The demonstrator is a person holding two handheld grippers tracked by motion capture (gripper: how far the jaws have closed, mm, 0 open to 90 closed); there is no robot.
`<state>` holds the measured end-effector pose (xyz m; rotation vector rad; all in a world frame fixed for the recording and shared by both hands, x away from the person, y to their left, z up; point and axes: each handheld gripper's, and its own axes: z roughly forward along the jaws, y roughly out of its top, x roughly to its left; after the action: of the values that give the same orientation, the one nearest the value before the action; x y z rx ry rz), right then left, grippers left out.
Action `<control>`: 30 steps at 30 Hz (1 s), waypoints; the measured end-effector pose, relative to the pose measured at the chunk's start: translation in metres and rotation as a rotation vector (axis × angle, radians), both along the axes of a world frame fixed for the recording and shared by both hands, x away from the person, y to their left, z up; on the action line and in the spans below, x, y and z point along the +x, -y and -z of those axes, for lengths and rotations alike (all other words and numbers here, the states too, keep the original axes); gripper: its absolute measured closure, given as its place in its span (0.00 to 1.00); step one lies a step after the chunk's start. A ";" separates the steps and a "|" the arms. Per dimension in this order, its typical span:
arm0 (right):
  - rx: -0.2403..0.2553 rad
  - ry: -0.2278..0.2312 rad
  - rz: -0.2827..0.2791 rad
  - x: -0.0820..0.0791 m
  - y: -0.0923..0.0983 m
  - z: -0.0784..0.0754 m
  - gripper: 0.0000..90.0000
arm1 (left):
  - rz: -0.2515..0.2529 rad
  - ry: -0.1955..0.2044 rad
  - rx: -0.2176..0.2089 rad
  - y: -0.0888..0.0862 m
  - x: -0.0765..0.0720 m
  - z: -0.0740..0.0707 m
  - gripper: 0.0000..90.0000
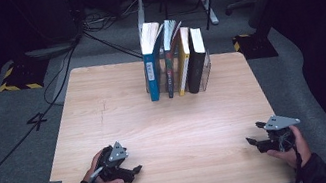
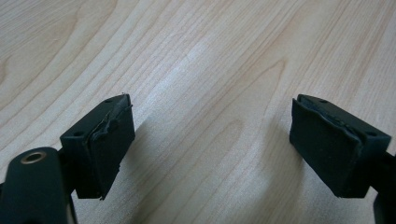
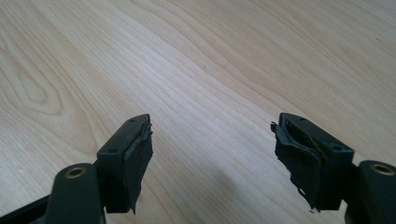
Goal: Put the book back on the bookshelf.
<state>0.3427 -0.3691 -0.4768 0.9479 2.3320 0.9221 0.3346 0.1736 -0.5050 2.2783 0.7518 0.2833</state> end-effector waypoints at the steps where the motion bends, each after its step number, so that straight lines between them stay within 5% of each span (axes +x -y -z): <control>1: 0.012 -0.006 0.008 -0.001 0.004 0.002 0.31 | 0.000 0.000 0.000 0.000 0.000 0.000 0.16; 13: 0.126 -0.068 0.078 -0.013 0.035 0.027 0.30 | -0.005 -0.001 -0.002 0.000 0.000 0.000 0.16; 30: 0.133 -0.079 0.090 -0.013 0.038 0.028 0.28 | -0.011 0.001 -0.001 0.000 0.000 0.000 0.16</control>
<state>0.3293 -0.4075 -0.5045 1.1526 2.2943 1.0301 0.3346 0.1737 -0.5051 2.2739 0.7637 0.2884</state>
